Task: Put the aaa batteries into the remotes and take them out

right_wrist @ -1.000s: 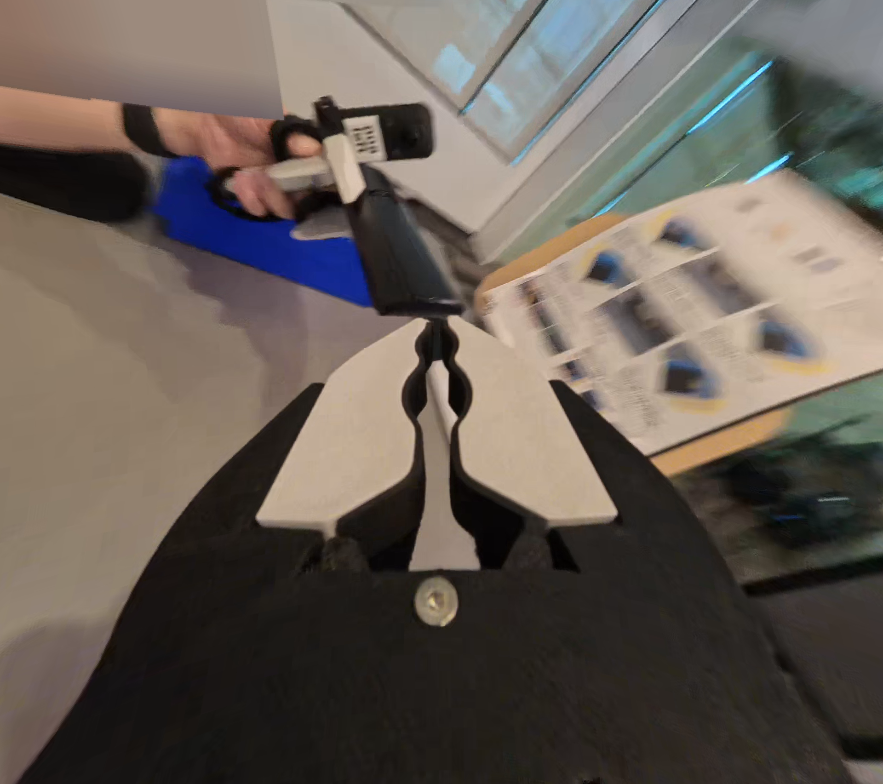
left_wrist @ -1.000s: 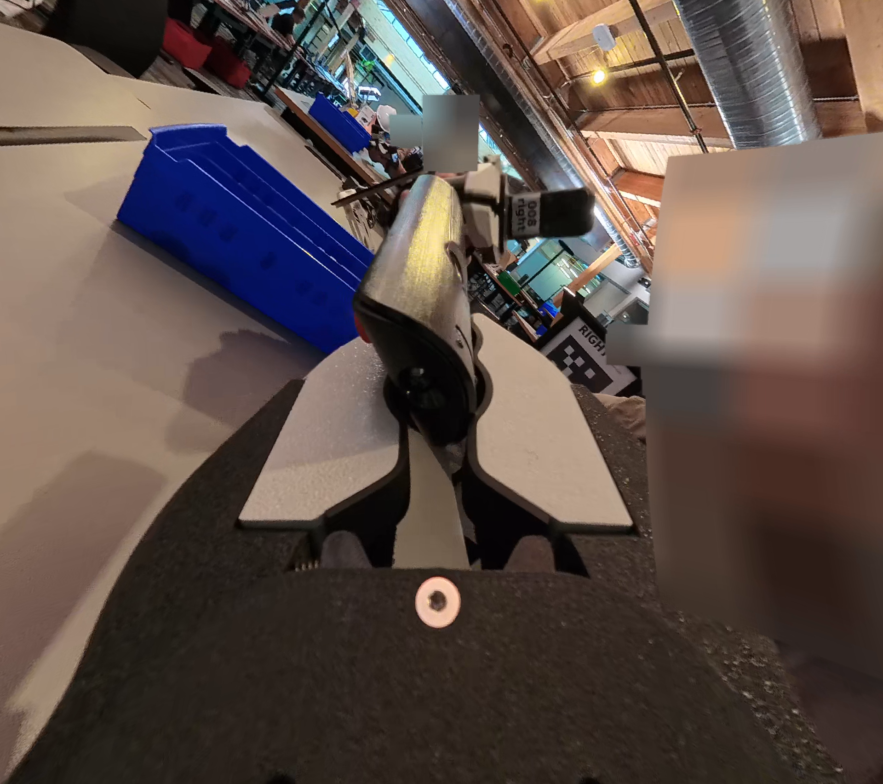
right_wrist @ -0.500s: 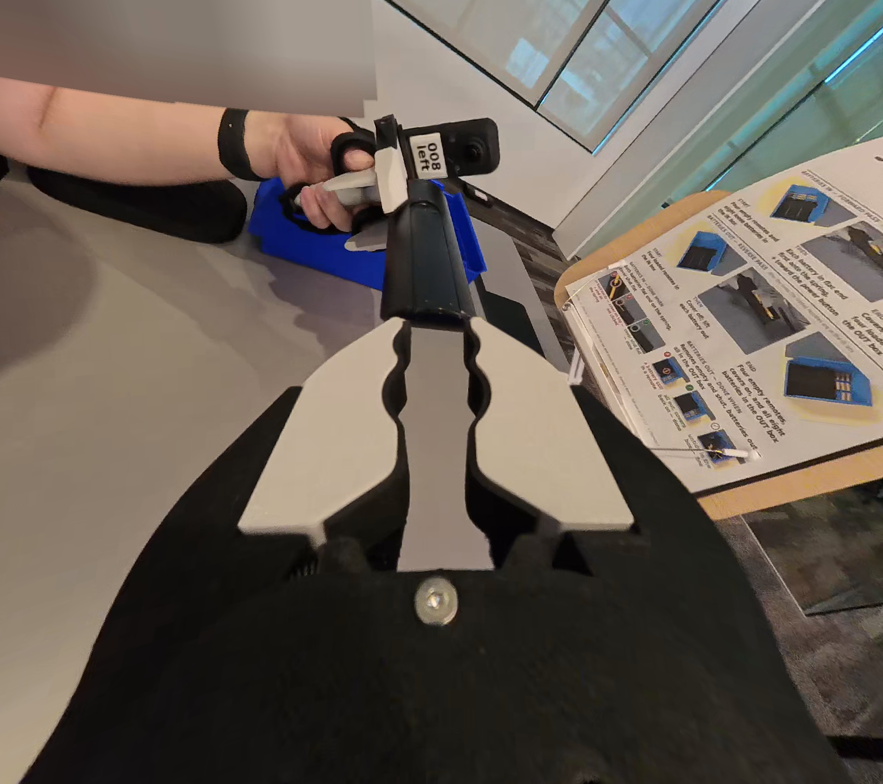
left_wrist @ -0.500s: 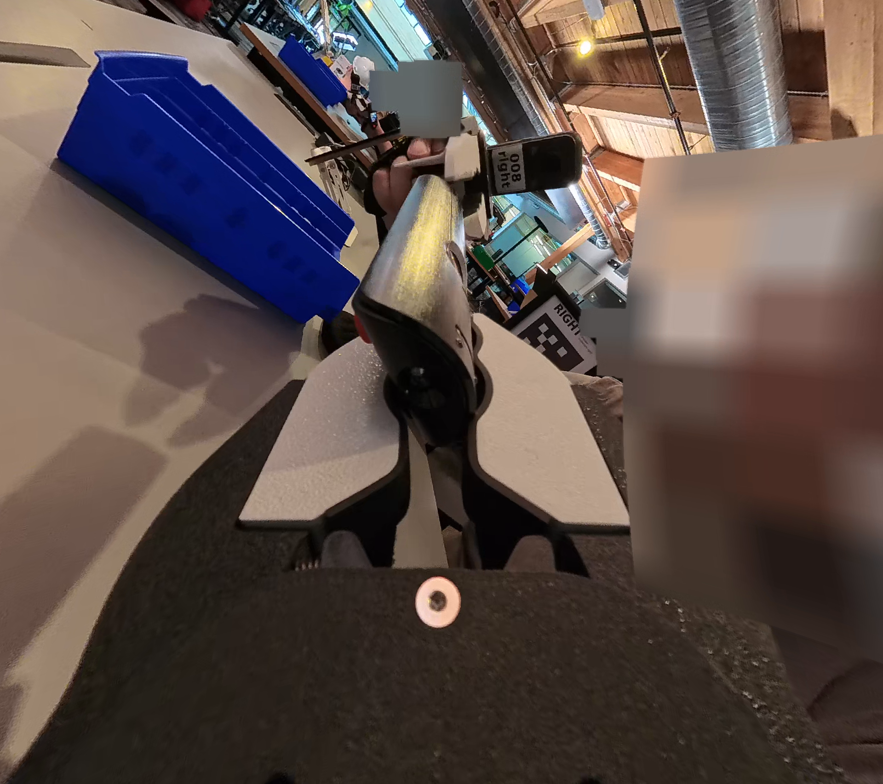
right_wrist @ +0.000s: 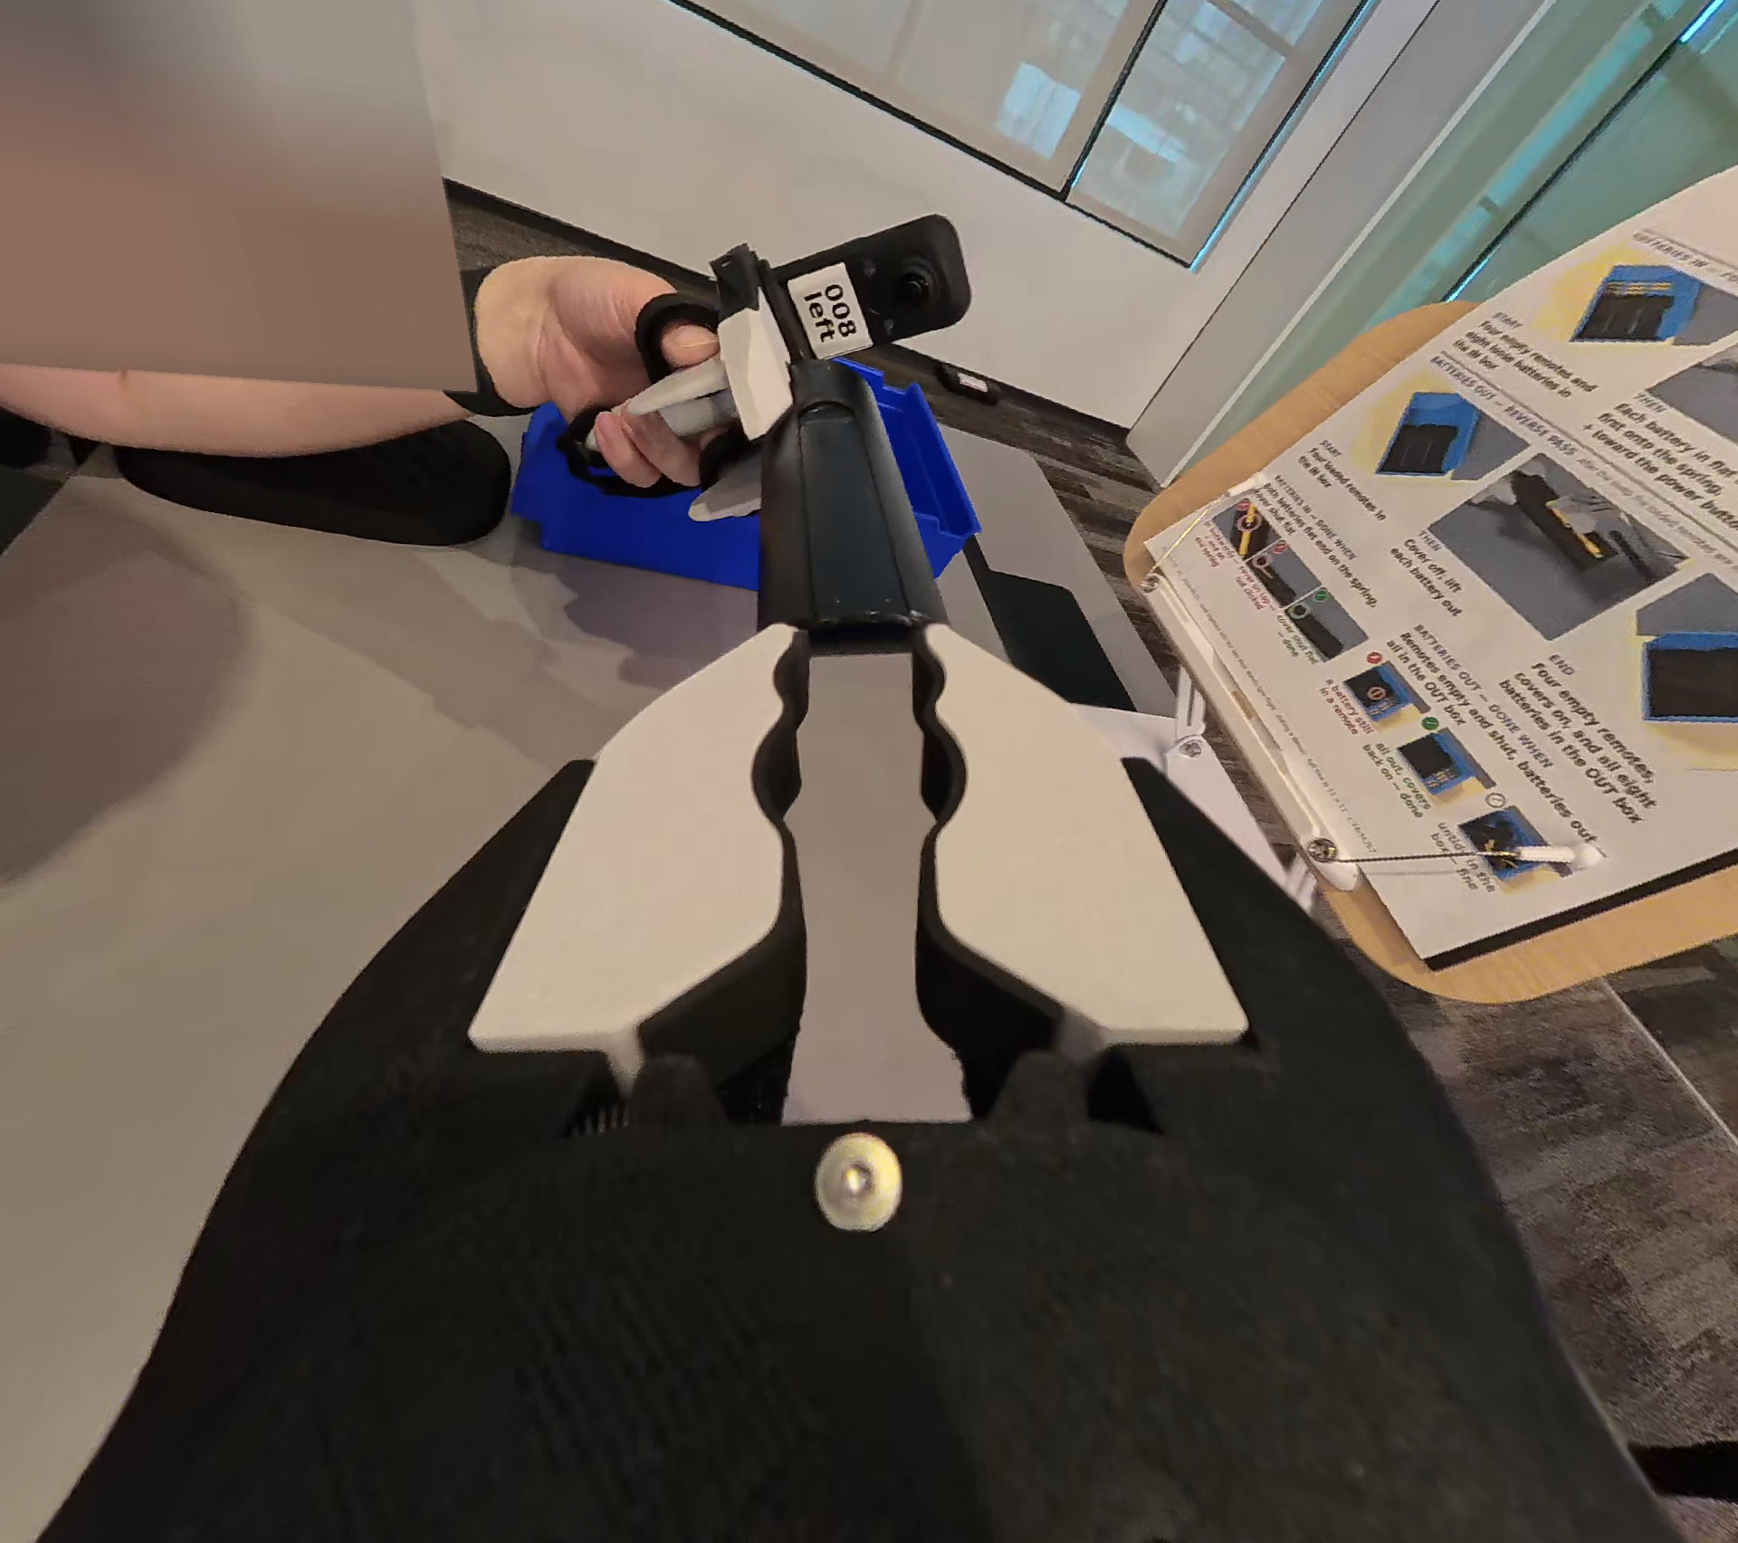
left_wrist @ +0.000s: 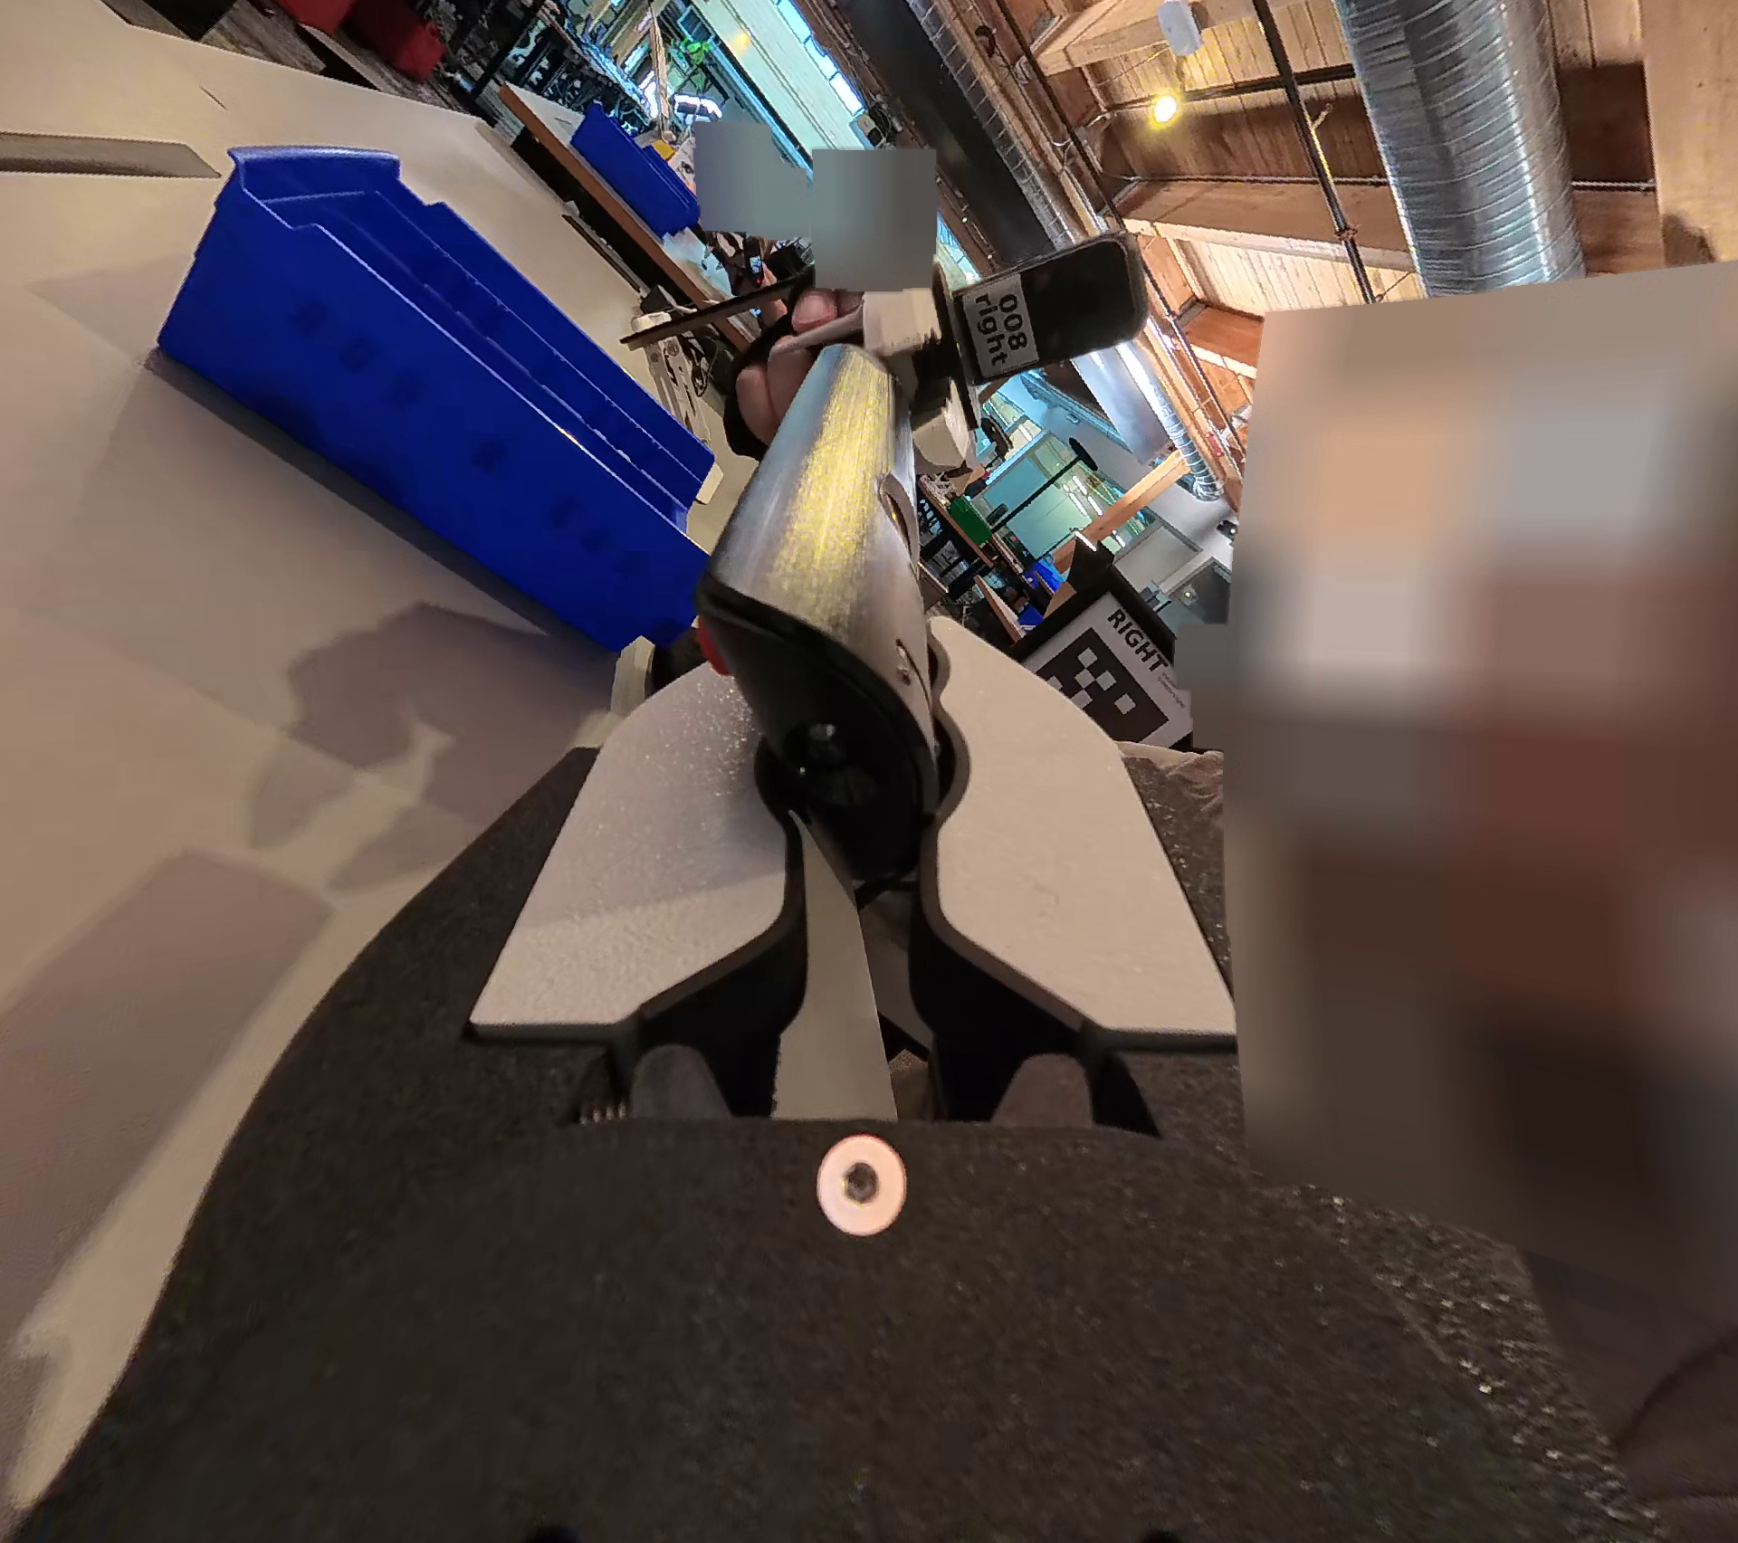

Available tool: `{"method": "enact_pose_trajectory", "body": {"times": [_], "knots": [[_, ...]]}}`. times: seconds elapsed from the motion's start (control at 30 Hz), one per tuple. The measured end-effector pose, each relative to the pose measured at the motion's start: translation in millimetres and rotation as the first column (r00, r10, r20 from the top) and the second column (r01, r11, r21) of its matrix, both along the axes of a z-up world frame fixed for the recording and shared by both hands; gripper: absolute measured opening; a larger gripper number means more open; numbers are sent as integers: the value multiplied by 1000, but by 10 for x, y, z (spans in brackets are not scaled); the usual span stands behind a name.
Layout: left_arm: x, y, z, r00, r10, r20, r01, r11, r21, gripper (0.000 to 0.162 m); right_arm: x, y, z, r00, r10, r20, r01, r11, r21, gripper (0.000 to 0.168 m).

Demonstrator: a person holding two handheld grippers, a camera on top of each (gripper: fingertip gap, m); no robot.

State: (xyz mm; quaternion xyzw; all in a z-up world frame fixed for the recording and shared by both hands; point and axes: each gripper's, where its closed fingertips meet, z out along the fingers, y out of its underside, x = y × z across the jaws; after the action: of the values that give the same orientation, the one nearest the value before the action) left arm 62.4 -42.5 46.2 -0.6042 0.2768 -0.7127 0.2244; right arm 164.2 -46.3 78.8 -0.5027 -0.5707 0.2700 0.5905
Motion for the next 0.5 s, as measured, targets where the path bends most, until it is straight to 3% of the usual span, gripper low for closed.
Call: {"method": "enact_pose_trajectory", "body": {"times": [0.5], "knots": [[14,-8,-2,1000,-3,3,3,1000,-3,21,13,-24,29,999,24,-26,-25,999,-23,20]]}}
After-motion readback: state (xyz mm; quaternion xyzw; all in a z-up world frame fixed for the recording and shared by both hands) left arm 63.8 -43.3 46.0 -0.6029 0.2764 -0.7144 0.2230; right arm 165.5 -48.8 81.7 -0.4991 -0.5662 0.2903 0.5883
